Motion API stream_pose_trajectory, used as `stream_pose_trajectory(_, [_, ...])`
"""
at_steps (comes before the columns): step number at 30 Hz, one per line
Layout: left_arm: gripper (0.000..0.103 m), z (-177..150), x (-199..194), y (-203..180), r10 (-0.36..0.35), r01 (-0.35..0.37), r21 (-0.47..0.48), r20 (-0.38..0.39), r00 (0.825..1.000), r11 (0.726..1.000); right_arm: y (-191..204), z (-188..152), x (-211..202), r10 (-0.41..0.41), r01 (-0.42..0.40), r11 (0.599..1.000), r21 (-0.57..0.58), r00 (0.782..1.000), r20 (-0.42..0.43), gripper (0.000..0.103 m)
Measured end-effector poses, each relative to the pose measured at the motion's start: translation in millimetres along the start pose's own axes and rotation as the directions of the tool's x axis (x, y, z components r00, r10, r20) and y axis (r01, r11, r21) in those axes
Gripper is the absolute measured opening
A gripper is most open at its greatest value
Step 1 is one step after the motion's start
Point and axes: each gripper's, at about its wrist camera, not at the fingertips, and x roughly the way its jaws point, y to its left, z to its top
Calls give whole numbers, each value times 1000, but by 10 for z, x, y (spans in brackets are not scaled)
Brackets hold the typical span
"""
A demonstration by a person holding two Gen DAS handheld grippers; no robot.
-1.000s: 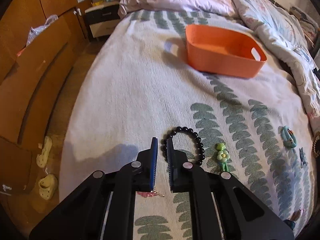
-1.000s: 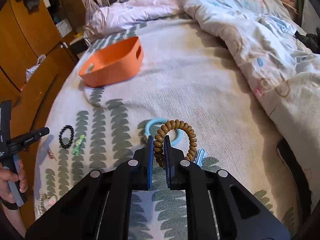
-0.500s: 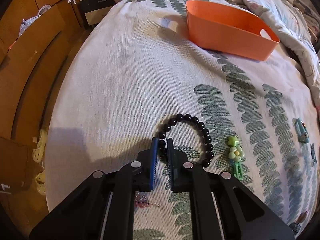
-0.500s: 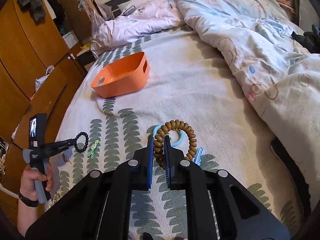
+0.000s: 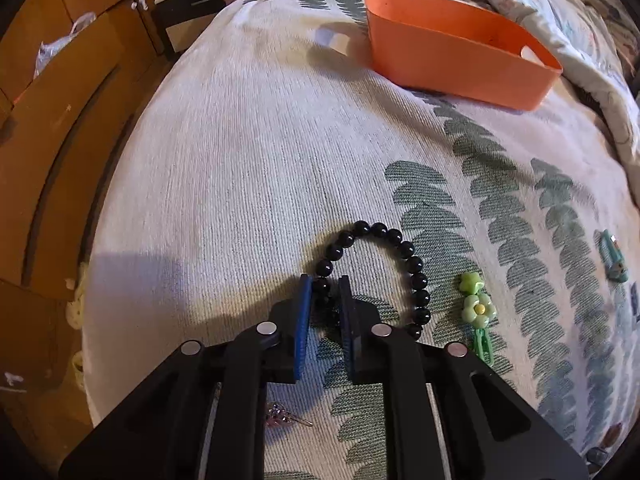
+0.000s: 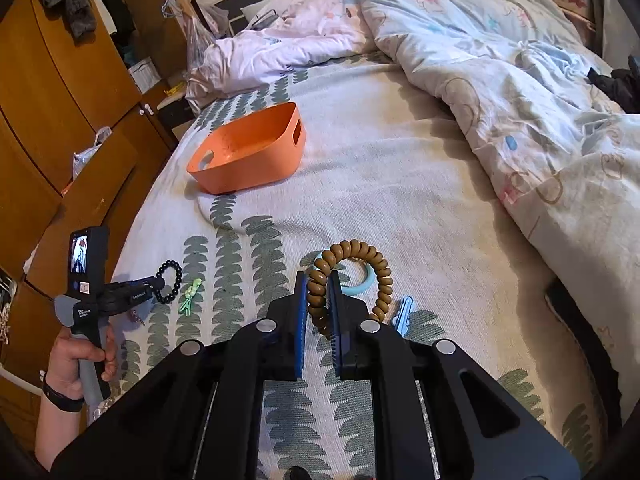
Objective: Organize jewelry
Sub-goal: 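Carry both bracelets to the gathered pile and open both tools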
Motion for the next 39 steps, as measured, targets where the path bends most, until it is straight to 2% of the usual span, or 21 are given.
stream_pose_trajectory(5, [10,-5,-53,31,-4,4,-13,3,1000,1000,20,5,-49,-1,2,1000,-5,1000,8,11])
stream_pose_trajectory(9, [10,0,-230,33,4,-3,-12,44,999,1000,49,5,-173,-1,1,1000,-13,1000,25,11])
stream_pose_trajectory(16, [10,-22,-755,41,-12,14,-16,132,991,1000,87,-64,-489,13,-12,1000,-23,998,54,11])
stream_pose_trajectory(23, [10,-189,-1262,5,-25,27,-8,202,979,1000,126,-330,-974,48,-46,999,-28,996,81,11])
stream_pose_trajectory(28, [10,-510,-1565,-14,-25,23,13,227,974,1000,54,-570,-1236,75,-75,997,-7,993,88,11])
stream_pose_trajectory(32, [10,-832,-1789,-32,-32,26,31,247,968,999,-68,-827,-1282,82,-84,996,31,994,69,11])
stream_pose_trajectory(39, [10,-1369,-1954,-143,-110,92,89,233,966,992,-244,-1286,-1169,38,-39,996,80,999,9,11])
